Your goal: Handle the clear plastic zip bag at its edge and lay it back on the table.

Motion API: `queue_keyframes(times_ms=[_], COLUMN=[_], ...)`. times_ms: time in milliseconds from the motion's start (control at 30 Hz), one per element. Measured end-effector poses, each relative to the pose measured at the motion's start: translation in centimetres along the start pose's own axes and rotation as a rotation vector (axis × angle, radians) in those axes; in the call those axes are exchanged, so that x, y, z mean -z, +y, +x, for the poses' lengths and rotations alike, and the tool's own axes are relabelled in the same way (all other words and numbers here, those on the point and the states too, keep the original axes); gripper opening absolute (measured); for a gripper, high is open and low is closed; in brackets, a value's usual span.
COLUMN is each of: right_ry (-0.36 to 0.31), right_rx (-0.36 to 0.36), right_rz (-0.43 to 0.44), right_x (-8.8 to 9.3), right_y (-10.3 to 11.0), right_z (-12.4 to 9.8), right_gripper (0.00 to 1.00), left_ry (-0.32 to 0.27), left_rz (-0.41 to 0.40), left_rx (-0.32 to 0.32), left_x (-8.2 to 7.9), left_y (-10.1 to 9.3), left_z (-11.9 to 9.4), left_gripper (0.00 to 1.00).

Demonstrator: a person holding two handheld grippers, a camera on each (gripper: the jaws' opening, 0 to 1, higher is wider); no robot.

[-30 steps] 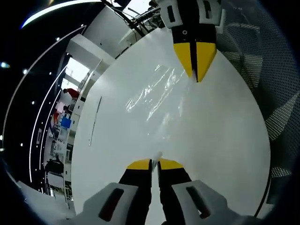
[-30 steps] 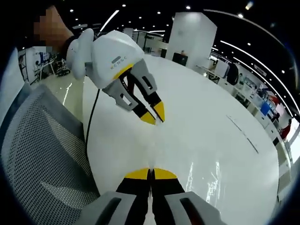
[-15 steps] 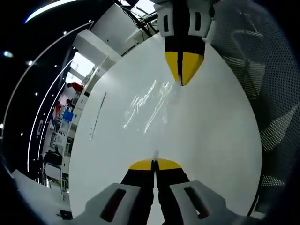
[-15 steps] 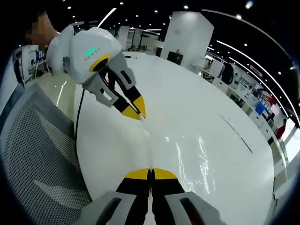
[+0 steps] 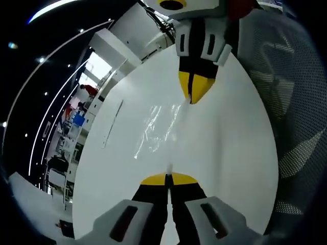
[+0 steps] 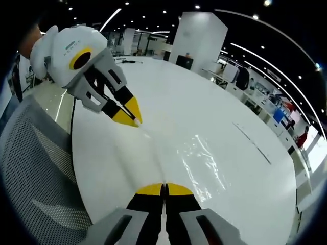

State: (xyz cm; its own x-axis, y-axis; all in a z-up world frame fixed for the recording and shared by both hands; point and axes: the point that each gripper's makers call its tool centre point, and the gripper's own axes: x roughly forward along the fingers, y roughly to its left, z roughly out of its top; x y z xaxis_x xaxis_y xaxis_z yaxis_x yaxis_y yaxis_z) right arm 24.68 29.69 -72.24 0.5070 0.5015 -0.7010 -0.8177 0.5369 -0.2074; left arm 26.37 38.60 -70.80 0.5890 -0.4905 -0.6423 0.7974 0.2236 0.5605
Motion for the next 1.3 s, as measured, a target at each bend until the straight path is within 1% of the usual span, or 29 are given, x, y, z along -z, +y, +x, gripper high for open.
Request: queue_keyframes(times_ms=[133,433,533,767,900,1000,1067,1133,1167,1200,1300], right_ry=[-0.005,-0.013,-0.031,-0.062,-0.073,-0.092,-0.101,-0.102,-0.112,-0.114,-0.101], right_rx=[0.002,0.014,0.027,0.019,0.012,-0.003,-0.03,-0.048,-0.061,-0.072,-0.104], right_rz=[0.011,0.021,0.024,-0.031,-0.082,-0.144,-0.211,-0.245,-0.282,-0.302,-0.391], right_x=[-0.2,-0.6,-1.1,-2.6,-3.4,-4.8,-5.6,-6.3,-6.9,-7.3,-7.9], right_y=[-0.3,-1.0,-1.2,-1.3,-1.1,-0.4,0.5,1.2,1.9,2.3,3.6], right_z=[0.3,0.5,0.1,-0.2,-0.3,-0.6,0.0,0.0,0.0,0.0,0.5], right_gripper=[0.0,0.0,0.04,0.1,0.14,0.14,0.15,0.15,0.15,0.15,0.13], left_ry=[-0.005,-0.006,-0.002,0.016,0.026,0.033,0.038,0.038,0.039,0.038,0.031], left_rz=[-0.029,-0.049,-0.048,-0.057,-0.053,-0.042,-0.031,-0.019,-0.012,-0.006,0.012], left_rx=[-0.013,-0.025,-0.026,-0.03,-0.028,-0.025,-0.02,-0.014,-0.012,-0.01,-0.005], left_x=[-0.1,-0.3,-0.2,0.4,0.8,0.8,0.6,0.4,0.3,0.2,-0.2], left_y=[0.2,0.3,0.4,0.3,0.2,0.1,0.0,-0.1,-0.2,-0.2,-0.2], left_z=[-0.3,-0.8,-0.9,-1.1,-1.0,-0.9,-0.8,-0.7,-0.7,-0.7,-0.6], left_gripper=[0.0,0.0,0.0,0.0,0.0,0.0,0.0,0.0,0.0,0.0,0.0])
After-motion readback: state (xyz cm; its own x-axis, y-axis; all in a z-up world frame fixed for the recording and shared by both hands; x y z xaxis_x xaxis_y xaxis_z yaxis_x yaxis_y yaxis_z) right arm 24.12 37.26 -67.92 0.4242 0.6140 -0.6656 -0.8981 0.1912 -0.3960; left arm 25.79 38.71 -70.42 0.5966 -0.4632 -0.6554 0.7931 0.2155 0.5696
